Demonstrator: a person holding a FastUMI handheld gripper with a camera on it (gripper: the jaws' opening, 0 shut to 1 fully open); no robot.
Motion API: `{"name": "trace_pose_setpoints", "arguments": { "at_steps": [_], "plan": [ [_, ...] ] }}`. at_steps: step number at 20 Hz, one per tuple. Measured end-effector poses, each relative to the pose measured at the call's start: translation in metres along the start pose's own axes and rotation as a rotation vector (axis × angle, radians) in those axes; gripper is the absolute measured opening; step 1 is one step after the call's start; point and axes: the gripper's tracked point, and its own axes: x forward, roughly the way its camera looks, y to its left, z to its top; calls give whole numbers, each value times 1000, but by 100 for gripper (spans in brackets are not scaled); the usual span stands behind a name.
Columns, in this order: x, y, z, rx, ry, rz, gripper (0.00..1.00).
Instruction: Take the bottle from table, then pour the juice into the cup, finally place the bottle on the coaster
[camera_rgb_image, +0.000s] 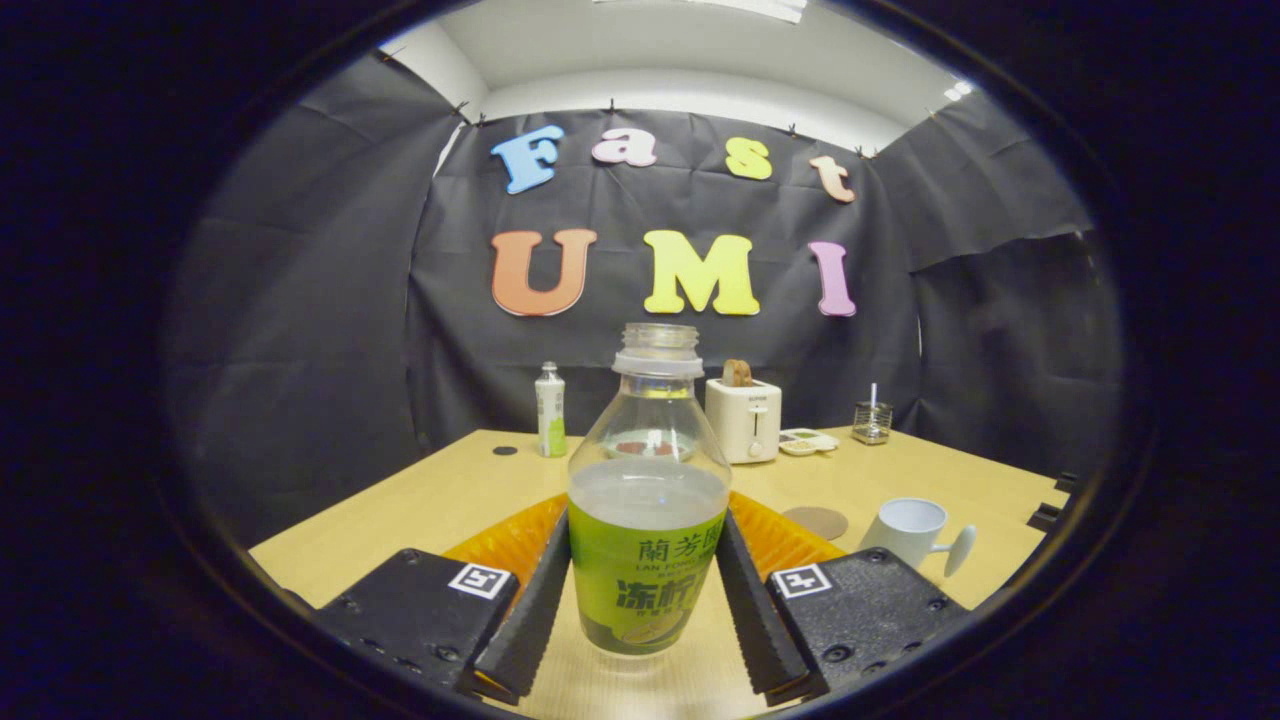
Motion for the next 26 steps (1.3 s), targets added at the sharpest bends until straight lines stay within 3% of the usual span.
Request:
{"name": "trace_pose_setpoints", "arguments": {
  "at_steps": [9,26],
  "plan": [
    [-7,-40,8,152,23,12,80],
    [6,-29,22,621,112,215,80]
  ]
}}
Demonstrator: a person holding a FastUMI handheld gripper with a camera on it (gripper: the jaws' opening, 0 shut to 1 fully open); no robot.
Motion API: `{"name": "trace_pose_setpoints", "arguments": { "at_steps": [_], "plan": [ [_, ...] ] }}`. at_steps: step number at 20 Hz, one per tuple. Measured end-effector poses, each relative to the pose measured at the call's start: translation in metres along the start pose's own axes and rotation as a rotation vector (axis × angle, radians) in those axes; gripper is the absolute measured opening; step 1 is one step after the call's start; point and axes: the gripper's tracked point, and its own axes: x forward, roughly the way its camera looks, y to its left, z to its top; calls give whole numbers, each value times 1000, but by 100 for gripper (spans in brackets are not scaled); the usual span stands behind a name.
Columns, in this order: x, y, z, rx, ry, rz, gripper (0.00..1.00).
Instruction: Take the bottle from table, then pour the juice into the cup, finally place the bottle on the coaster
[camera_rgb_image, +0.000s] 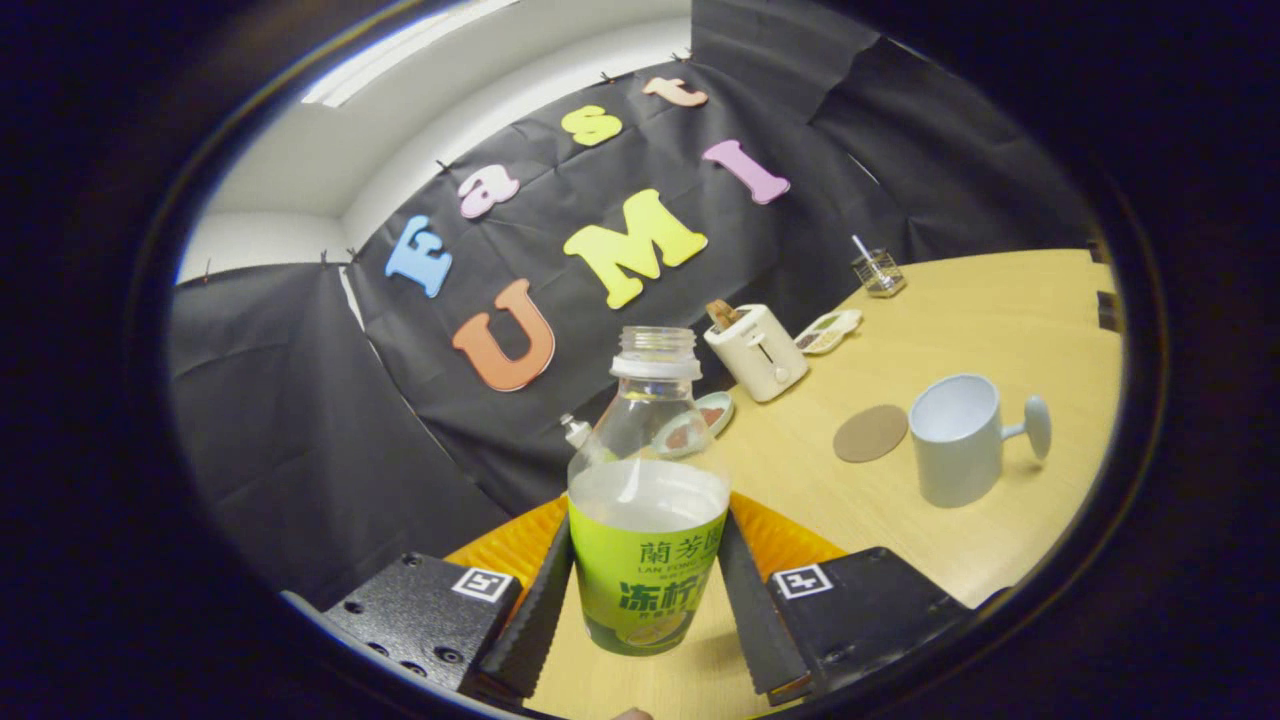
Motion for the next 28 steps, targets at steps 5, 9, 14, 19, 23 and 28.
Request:
{"name": "trace_pose_setpoints", "arguments": {
  "at_steps": [5,9,14,19,23,28],
  "plan": [
    [9,-7,3,177,35,50,80],
    [12,-20,7,352,56,78,79],
    [14,-16,21,451,74,126,79],
    [16,-20,39,654,76,184,78],
    [16,-31,52,748,41,196,78],
    [20,-36,52,804,40,190,78]
  ]
}}
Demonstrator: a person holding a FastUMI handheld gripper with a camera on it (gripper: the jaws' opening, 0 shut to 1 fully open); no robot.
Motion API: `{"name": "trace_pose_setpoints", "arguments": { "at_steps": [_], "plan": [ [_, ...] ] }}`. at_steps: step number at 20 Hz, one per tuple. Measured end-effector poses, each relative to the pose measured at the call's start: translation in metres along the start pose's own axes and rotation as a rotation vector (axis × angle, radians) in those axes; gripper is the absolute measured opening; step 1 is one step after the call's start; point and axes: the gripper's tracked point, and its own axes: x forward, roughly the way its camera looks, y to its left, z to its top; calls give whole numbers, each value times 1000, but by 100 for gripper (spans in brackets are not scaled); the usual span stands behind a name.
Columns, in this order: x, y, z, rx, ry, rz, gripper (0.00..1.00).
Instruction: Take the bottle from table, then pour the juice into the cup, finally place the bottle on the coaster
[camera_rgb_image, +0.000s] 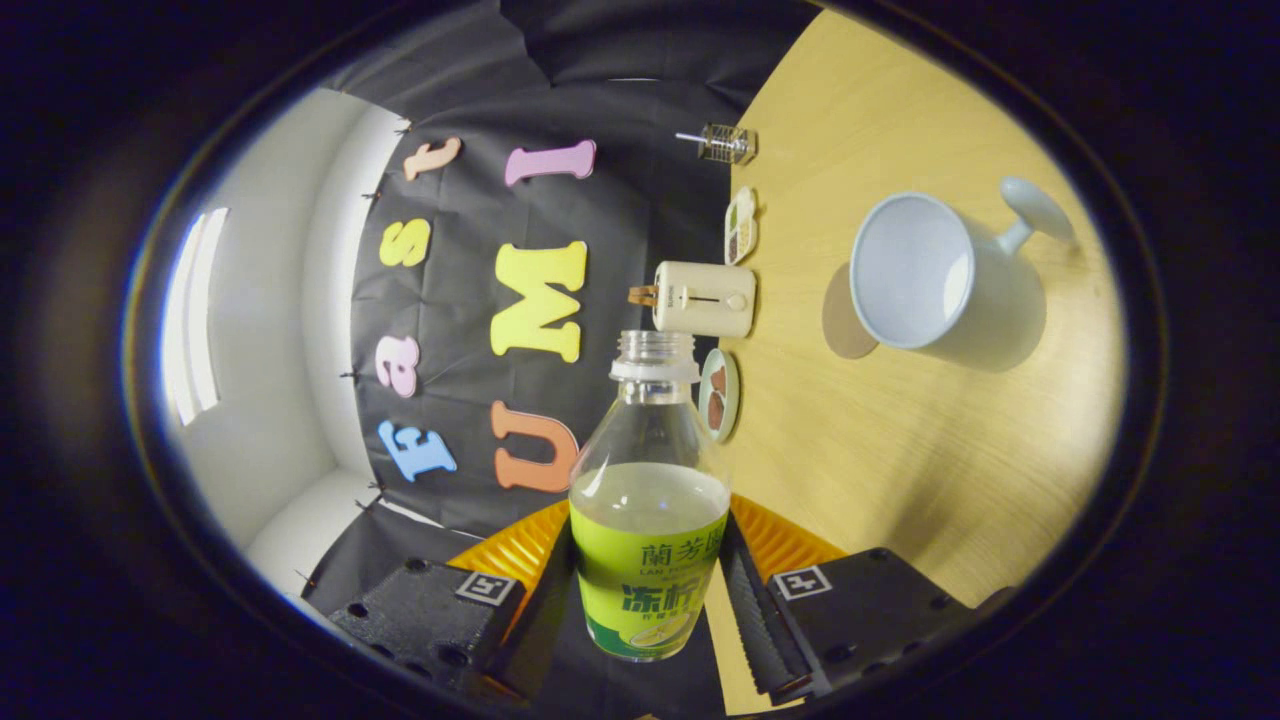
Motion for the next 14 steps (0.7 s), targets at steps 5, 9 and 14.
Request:
{"name": "trace_pose_setpoints", "arguments": {
  "at_steps": [5,9,14],
  "plan": [
    [-9,8,10,101,-27,70,78],
    [-10,8,15,150,-34,91,78],
    [-13,9,20,198,-37,117,78]
  ]
}}
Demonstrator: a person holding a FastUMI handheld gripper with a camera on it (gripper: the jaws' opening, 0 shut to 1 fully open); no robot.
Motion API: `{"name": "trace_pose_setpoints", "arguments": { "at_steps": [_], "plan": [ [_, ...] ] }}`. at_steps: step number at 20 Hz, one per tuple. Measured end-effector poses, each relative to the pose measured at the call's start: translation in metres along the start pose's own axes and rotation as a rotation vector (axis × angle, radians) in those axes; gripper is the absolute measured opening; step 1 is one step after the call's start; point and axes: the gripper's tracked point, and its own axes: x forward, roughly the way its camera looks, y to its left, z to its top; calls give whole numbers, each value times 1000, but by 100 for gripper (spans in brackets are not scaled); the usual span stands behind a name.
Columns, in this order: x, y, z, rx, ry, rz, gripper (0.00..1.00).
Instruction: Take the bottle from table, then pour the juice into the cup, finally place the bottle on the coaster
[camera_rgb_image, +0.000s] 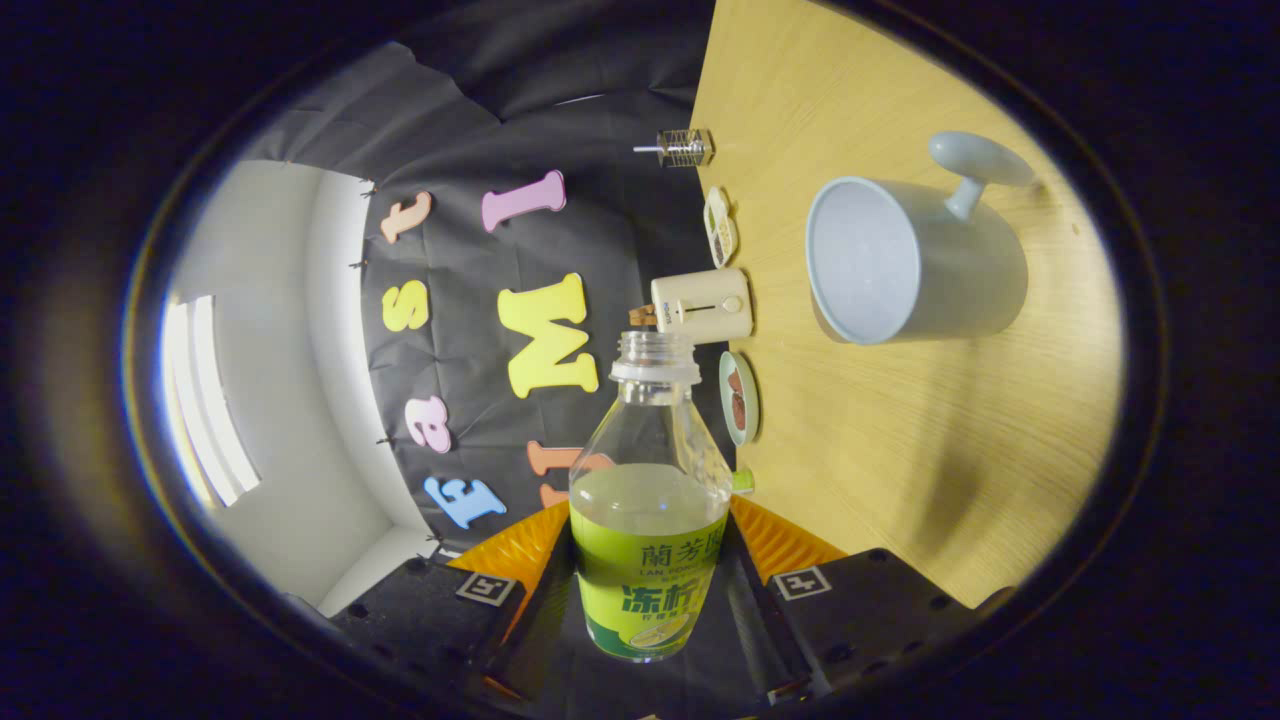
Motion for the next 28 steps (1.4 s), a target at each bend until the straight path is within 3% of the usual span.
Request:
{"name": "trace_pose_setpoints", "arguments": {
  "at_steps": [8,28],
  "plan": [
    [2,8,19,106,-13,70,78],
    [-5,13,25,233,-3,117,78]
  ]
}}
